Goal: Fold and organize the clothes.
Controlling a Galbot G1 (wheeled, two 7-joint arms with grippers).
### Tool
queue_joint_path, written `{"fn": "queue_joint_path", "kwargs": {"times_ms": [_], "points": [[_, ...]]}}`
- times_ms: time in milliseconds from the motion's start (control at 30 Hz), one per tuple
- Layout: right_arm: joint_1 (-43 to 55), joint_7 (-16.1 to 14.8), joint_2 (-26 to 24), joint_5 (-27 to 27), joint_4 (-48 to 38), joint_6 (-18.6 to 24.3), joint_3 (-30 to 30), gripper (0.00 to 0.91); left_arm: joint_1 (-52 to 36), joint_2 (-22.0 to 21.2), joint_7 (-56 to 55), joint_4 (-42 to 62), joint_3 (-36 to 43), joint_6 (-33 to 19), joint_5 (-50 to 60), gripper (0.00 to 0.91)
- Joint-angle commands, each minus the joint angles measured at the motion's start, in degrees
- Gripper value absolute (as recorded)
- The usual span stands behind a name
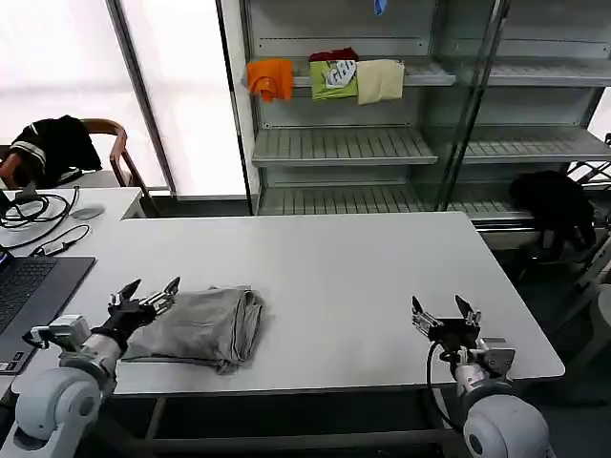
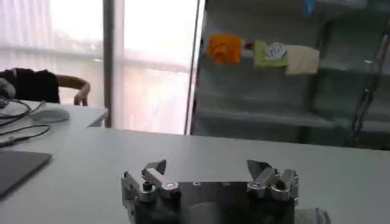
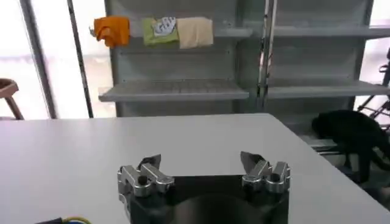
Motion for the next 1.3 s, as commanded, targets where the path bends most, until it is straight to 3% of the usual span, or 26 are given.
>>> {"fn": "queue_joint_path", "kwargs": {"times_ms": [33,867,933,967,1000,1067,1300], "points": [[1.45,-0.03,-0.11,0.08,-1.18,0.08,-0.72,0.907,1.33,0.60,1.62,7.32,-3.93,0.05,-0.41,0.907],[0.23,-0.12,-0.45,-0.04,-0.60,0.19,-0.36,0.907,2.18,-2.66,4.65,10.52,-0.97,-0.94,3.04,0.907],[0.26,-0.09,-0.42,-0.06,-0.61,0.20,-0.34,0.907,2.31,-2.86,4.70,10.48,-0.88,-1.05,3.06,0.796],[0.31,-0.10,-0.37,-0.08,-0.65,0.21,-0.36,0.907,2.43,-2.99,4.73,10.35,-0.79,-1.09,3.07,0.695],[0.35,-0.07,-0.31,-0.08,-0.64,0.20,-0.42,0.907,2.56,-3.07,4.89,10.25,-0.75,-1.08,3.08,0.242],[0.38,-0.13,-0.19,-0.21,-0.63,0.20,-0.61,0.907,2.90,-3.22,5.22,10.08,-0.66,-1.21,3.25,0.030],[0.50,-0.16,-0.05,-0.33,-0.74,0.27,-0.94,0.907,3.71,-3.85,5.83,10.33,-0.59,-2.21,3.71,0.020]]}}
